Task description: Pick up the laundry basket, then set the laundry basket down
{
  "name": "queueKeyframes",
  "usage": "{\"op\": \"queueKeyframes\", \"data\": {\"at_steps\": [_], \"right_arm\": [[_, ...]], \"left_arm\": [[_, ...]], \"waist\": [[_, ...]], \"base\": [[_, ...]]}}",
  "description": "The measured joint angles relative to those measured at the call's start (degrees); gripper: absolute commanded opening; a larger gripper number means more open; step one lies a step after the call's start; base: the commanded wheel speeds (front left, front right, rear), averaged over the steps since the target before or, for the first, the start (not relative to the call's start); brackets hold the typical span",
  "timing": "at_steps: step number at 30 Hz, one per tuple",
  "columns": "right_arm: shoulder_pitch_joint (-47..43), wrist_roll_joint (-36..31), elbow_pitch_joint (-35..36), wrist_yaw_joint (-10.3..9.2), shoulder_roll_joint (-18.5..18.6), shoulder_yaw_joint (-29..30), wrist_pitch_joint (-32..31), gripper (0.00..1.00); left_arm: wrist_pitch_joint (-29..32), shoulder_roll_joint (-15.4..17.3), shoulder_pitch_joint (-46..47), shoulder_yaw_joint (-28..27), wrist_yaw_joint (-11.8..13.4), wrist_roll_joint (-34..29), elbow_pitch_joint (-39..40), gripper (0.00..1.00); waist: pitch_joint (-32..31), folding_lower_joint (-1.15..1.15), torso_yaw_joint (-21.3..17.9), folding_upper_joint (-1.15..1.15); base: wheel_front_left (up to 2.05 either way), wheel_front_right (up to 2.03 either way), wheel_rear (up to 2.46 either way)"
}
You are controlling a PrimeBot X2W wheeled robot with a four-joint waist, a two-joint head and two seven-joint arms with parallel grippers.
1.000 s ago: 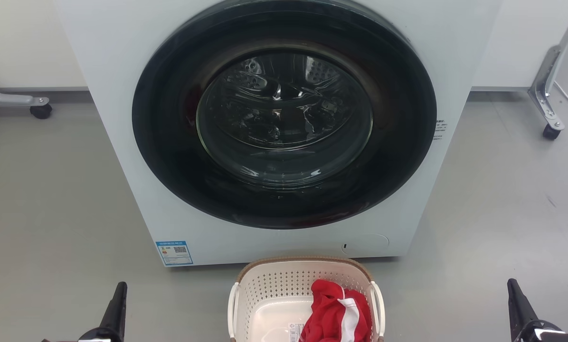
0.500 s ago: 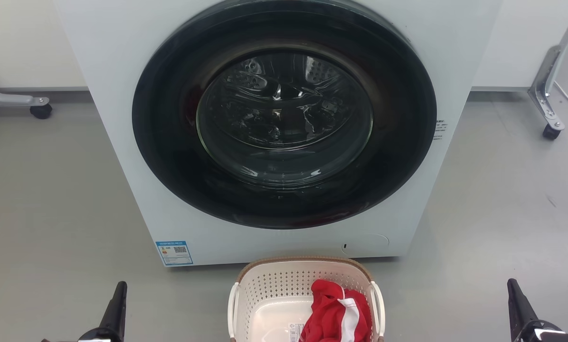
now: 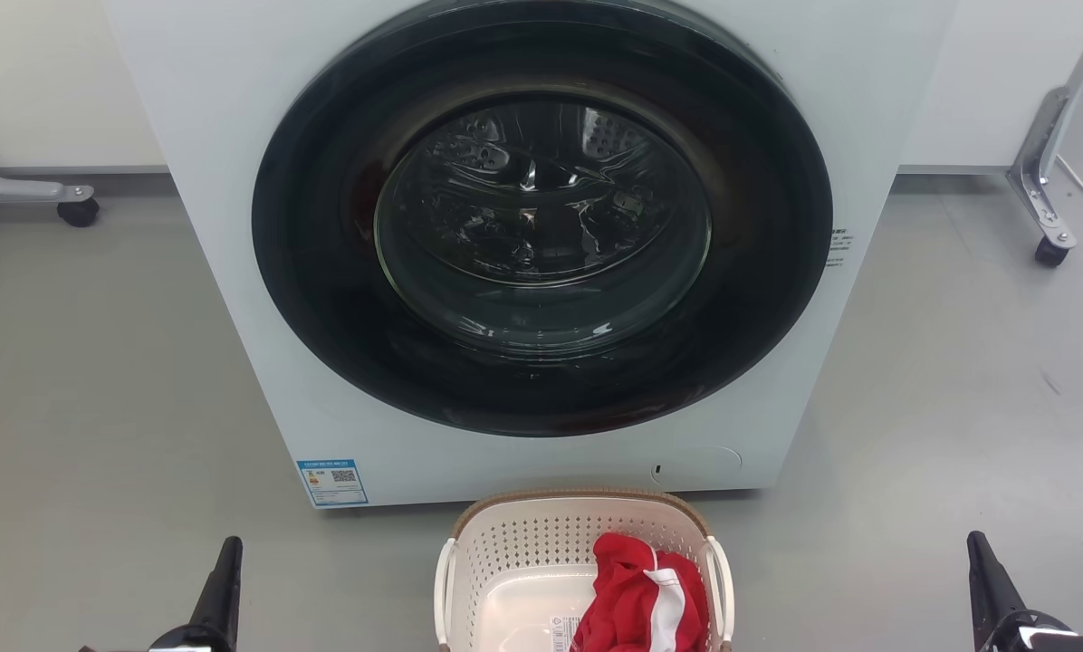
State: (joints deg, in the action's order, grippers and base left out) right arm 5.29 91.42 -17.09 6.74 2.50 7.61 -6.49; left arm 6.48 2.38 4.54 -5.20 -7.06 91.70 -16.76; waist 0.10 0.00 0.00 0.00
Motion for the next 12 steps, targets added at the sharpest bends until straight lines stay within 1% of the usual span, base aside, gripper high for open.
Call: {"op": "queueKeyframes", "data": {"at_steps": [12], "right_arm": [[0.0,0.0,0.0,0.0,0.0,0.0,0.0,0.0]], "left_arm": [[0.0,0.0,0.0,0.0,0.0,0.0,0.0,0.0]], "waist": [[0.0,0.0,0.0,0.0]], "base": [[0.0,0.0,0.0]]}}
